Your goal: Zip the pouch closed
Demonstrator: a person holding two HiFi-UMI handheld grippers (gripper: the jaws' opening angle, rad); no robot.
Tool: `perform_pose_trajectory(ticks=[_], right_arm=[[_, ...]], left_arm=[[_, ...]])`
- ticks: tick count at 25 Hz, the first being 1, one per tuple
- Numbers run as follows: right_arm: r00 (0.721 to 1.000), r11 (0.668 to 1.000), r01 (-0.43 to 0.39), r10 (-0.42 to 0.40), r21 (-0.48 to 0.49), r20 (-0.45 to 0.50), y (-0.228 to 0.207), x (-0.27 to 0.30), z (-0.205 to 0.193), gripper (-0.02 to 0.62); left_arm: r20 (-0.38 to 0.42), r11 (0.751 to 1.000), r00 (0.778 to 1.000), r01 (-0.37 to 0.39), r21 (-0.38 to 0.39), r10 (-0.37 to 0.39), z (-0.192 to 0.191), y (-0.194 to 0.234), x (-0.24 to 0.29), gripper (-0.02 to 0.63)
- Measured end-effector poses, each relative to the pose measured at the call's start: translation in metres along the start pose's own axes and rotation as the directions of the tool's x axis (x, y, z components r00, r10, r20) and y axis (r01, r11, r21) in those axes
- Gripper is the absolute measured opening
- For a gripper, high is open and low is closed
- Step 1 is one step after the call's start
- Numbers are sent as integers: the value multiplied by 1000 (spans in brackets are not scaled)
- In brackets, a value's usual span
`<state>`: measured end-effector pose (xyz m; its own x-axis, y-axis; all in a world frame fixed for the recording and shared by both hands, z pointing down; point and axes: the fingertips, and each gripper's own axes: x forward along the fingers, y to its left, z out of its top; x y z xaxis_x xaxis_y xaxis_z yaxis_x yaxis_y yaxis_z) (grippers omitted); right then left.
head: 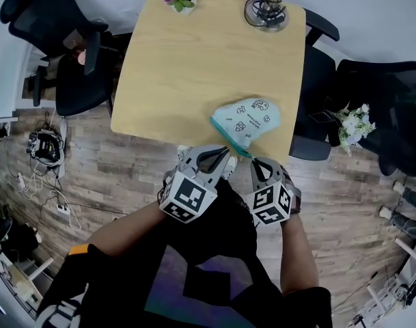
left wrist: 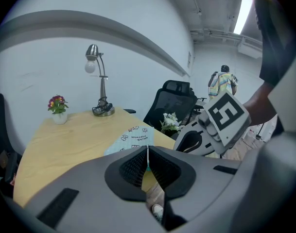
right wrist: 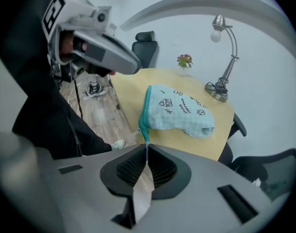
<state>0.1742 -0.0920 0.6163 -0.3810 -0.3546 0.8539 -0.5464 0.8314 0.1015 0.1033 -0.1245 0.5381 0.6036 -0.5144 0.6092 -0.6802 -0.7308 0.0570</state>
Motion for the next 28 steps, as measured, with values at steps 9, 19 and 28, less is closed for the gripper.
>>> perform_pose_trajectory(ticks=[9, 19, 28], right_arm=[[969, 919, -118, 25, 376, 244, -8, -52, 68, 28], [954, 885, -101, -44, 455, 297, -10, -71, 98, 28], [954, 875, -79, -72, 478, 291, -7, -78, 97, 28]], left_arm=[[64, 996, 997, 46, 74, -51, 28, 14, -23, 17], [31, 987, 987, 155, 35, -156, 27, 23, -18, 111], [16, 973, 975, 222, 60, -224, 34, 16, 1, 135]])
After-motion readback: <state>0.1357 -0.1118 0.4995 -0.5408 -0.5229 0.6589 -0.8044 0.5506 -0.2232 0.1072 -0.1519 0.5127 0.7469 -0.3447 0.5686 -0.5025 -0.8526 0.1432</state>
